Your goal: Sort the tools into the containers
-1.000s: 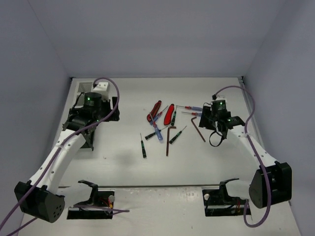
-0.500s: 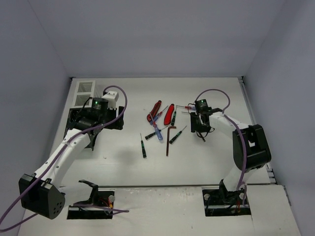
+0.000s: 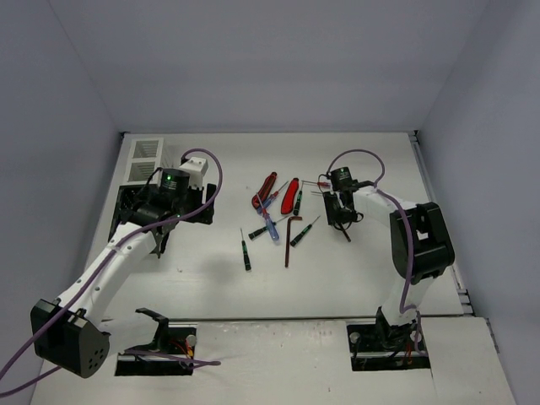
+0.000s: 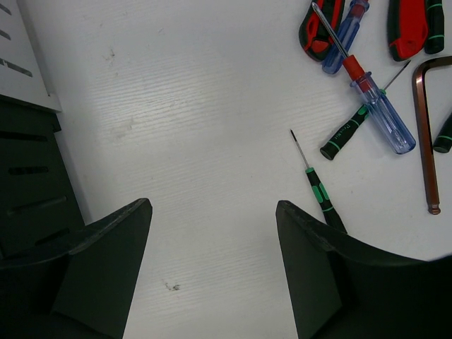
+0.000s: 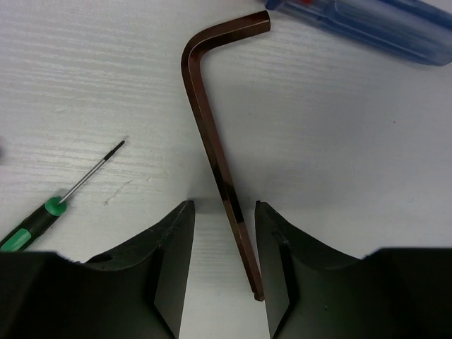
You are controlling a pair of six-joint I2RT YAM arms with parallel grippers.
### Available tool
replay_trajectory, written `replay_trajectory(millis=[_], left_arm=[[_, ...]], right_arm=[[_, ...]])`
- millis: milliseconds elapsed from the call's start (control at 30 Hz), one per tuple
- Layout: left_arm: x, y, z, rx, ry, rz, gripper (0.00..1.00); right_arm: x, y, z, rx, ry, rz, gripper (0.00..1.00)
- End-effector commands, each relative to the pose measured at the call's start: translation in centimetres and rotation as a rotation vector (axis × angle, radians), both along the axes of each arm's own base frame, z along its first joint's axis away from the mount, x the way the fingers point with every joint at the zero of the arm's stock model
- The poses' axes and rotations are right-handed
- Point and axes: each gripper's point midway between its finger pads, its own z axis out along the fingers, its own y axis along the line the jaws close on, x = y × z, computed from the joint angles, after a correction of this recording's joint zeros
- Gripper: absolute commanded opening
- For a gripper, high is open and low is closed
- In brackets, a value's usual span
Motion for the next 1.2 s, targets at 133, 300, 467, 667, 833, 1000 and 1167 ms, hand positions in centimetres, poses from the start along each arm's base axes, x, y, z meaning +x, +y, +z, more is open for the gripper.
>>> replay_trajectory(millis=[133,300,467,667,833,1000,1167], left_arm=[[0.7,-0.5,1.9,-0.008,-0.078,-0.016,0.68],[0.7,-0.9,1.7,-0.002,-0.074,-0.035,0.68],[0.5,-1.5,1.5,0.002,-0.069,-0.056,0.68],[0.1,-3.2,1.6,-0.017,-0.063,-0.101,0.68],[-0.8,-7.2,4.0,-0.159,-0.057,-0.161,0.68],[-1.5,-11.4,8.0,-0.338,-0.053,-0.168,0.68],[-1.5,-15.4,11.1,-0.496,-0.068,-0.221,0.68]], right_arm=[[1.8,0.4,0.5,0.013,-0.019,0.076,0.33],[0.5,1.5,-1.4,0.077,0.055,0.108,0.31],[-1.0,1.7,-3.3,0.092,0.128,0.117,0.12],[-1.4,1.5,-2.7,0.083,0.115,0.083,0.0],[-0.5,1.9,1.6,0.105,-0.015,0.082,0.0],[-0.2,3.4,8.0,0.129,-0.22,0.125,0.0],[-1.3,4.9,13.8,0.189,-0.4,0.187,0.0]])
